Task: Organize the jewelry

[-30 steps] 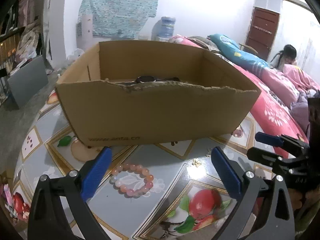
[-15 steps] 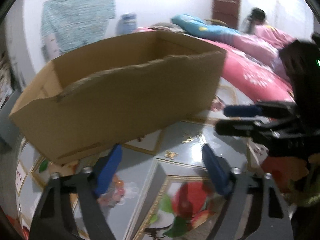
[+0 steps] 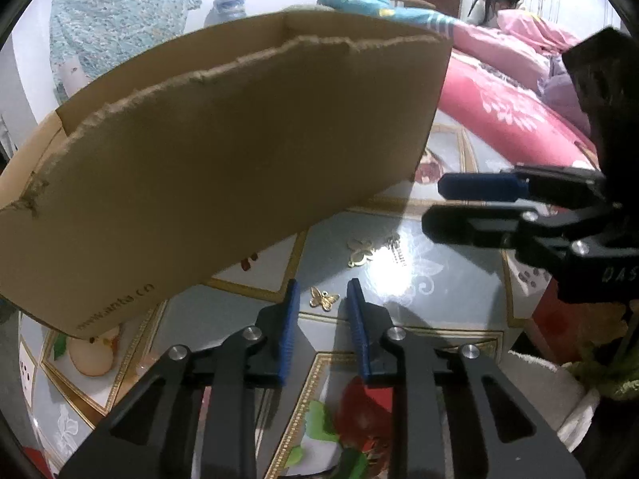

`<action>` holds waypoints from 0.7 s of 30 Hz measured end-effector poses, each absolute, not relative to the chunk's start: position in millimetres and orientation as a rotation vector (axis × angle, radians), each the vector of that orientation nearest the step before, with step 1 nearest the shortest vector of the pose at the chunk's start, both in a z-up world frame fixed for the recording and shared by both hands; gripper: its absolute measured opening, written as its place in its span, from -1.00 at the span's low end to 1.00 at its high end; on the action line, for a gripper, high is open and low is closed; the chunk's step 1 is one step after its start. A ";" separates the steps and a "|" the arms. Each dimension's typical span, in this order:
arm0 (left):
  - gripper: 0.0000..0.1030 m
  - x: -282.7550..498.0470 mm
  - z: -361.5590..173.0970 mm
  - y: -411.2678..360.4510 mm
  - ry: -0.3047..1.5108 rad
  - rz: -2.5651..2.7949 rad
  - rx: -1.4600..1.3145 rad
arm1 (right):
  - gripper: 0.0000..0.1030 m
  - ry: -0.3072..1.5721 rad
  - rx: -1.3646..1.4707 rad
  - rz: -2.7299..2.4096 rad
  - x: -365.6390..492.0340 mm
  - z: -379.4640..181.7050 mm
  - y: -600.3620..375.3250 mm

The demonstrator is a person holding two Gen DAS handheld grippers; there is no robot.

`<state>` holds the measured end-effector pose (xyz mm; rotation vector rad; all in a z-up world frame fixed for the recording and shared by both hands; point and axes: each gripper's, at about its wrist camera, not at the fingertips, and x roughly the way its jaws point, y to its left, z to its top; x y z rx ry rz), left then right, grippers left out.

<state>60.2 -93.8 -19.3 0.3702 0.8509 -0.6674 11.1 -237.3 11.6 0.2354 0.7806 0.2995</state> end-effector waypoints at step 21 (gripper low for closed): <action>-0.78 62.2 -16.6 -91.6 0.837 -0.655 0.366 | -0.14 0.764 0.226 0.294 8.6 17.5 -237.5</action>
